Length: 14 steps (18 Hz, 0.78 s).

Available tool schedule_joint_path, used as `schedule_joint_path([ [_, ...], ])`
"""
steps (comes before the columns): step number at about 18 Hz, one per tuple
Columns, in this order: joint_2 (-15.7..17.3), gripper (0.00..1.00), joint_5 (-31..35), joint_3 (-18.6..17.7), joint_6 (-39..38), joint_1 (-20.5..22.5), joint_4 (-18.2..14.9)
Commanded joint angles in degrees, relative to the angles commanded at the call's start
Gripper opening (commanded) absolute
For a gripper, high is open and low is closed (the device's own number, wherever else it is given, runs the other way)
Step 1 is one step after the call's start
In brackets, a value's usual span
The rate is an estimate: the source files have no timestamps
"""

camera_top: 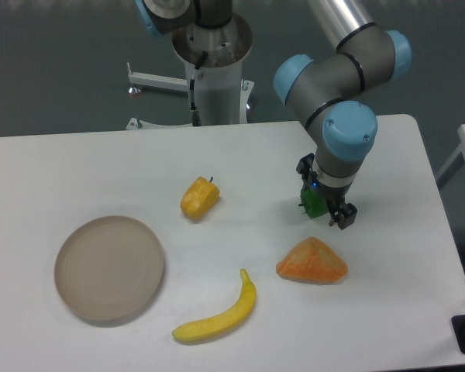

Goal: Pick up the green pepper from the table
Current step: 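Lower the open gripper around the green pepper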

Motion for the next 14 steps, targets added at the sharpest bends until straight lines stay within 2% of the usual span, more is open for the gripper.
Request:
schedule_joint_path([
  [3, -0.44, 1.0, 0.09, -1.41, 5.1, 1.41, 1.23],
  [7, -0.62, 1.0, -0.61, -2.02, 5.29, 4.04, 0.88],
  [14, -0.79, 1.0, -0.53, -3.43, 7.21, 3.7, 1.76],
])
